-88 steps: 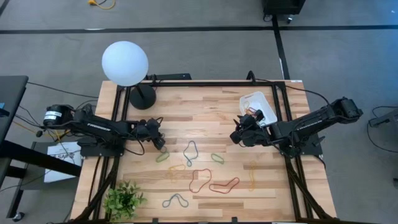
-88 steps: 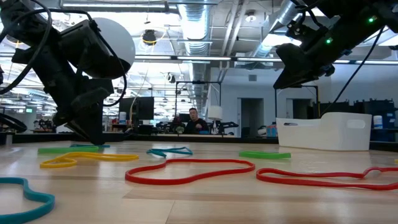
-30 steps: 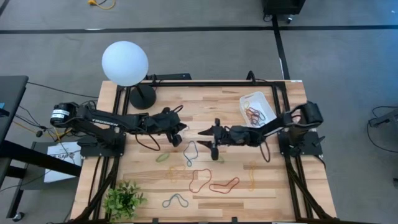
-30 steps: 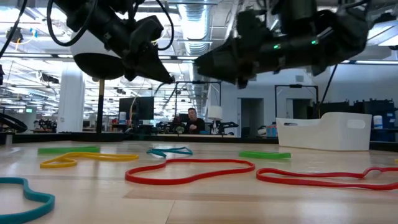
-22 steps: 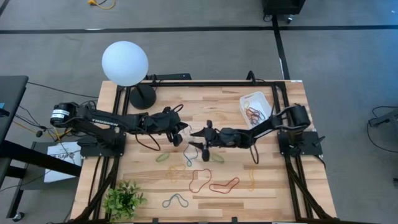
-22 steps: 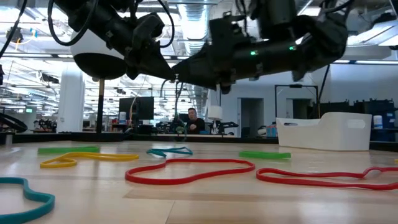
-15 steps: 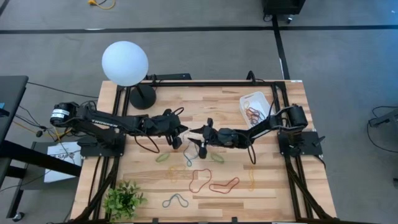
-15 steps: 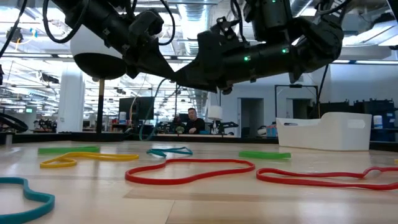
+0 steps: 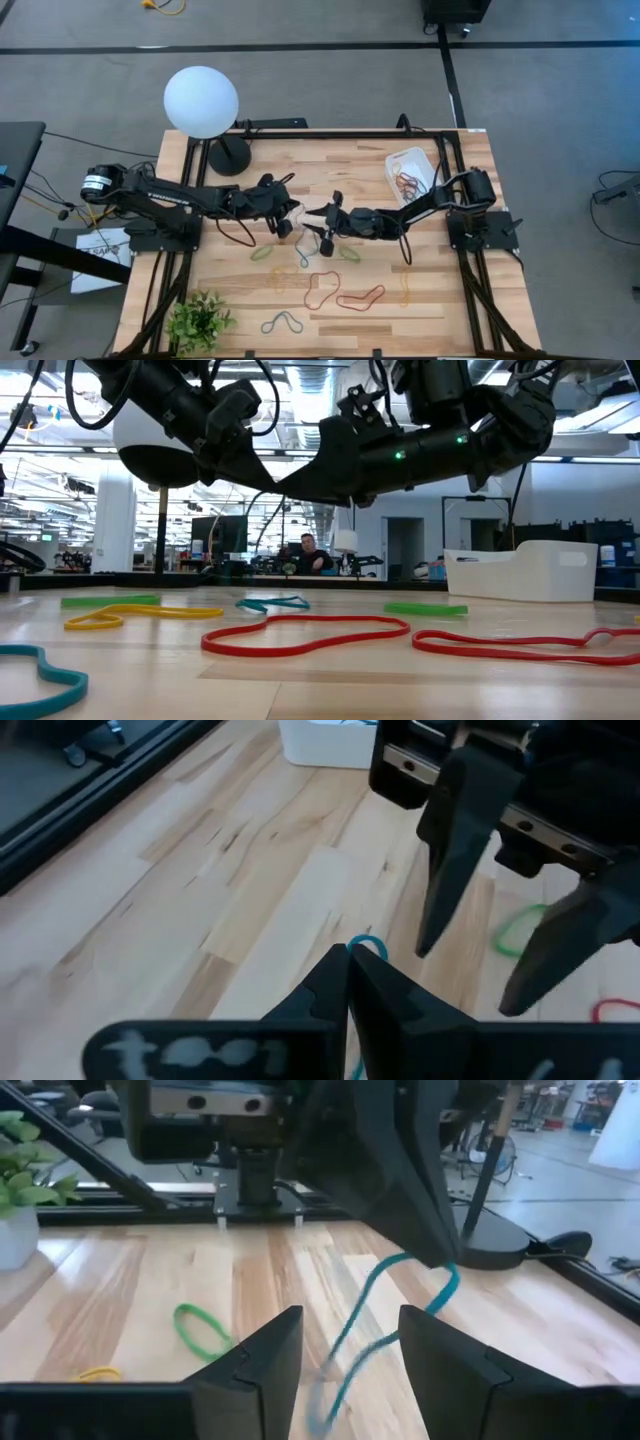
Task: Pick and place items into bin
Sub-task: Put the left blue rubber band into the white bin
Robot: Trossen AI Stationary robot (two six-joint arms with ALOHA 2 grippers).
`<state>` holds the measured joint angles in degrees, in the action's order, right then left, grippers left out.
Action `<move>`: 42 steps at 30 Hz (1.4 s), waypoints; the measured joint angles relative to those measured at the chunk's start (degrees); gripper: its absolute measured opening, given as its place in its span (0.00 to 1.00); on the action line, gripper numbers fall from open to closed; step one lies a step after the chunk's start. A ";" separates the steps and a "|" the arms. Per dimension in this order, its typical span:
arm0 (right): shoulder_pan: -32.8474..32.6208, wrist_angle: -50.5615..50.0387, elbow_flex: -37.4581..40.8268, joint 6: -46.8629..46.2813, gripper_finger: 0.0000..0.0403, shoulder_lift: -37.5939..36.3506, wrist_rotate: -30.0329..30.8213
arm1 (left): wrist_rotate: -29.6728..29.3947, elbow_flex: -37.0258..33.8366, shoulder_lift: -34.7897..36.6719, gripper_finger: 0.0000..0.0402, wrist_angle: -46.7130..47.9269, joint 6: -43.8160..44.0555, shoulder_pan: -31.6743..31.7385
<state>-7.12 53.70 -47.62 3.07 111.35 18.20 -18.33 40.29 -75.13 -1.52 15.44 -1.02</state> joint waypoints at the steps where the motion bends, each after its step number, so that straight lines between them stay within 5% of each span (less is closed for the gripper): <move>1: 0.03 -0.46 0.00 0.02 0.39 0.00 0.21 | 0.01 0.00 0.00 0.00 0.23 0.02 0.00; 7: 0.62 -3.40 0.00 0.02 0.38 0.00 5.92 | 1.85 0.00 0.00 0.00 0.99 0.09 0.02; 12: 1.05 -3.49 0.00 -0.02 0.39 0.00 4.90 | 2.92 0.00 0.00 0.00 0.86 0.07 0.00; 18: 0.99 -0.97 -0.45 -3.33 0.39 -0.02 -3.23 | 2.80 0.00 0.00 0.00 0.08 0.07 0.02; 30: 1.29 -1.39 -1.62 -3.50 0.35 -0.02 -3.13 | 4.71 0.00 0.00 0.00 -2.03 -0.09 -0.11; 37: -0.10 -5.01 -1.62 -2.06 0.34 -0.02 -2.73 | -0.04 0.00 0.00 0.00 2.24 0.17 -0.11; 42: 0.13 -5.69 -1.62 -0.24 0.35 -0.02 0.38 | 3.64 0.00 0.00 0.00 2.10 0.03 -0.11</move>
<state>-7.00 48.01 -49.23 2.83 111.33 18.58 -14.69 40.29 -75.13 0.58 15.47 -1.13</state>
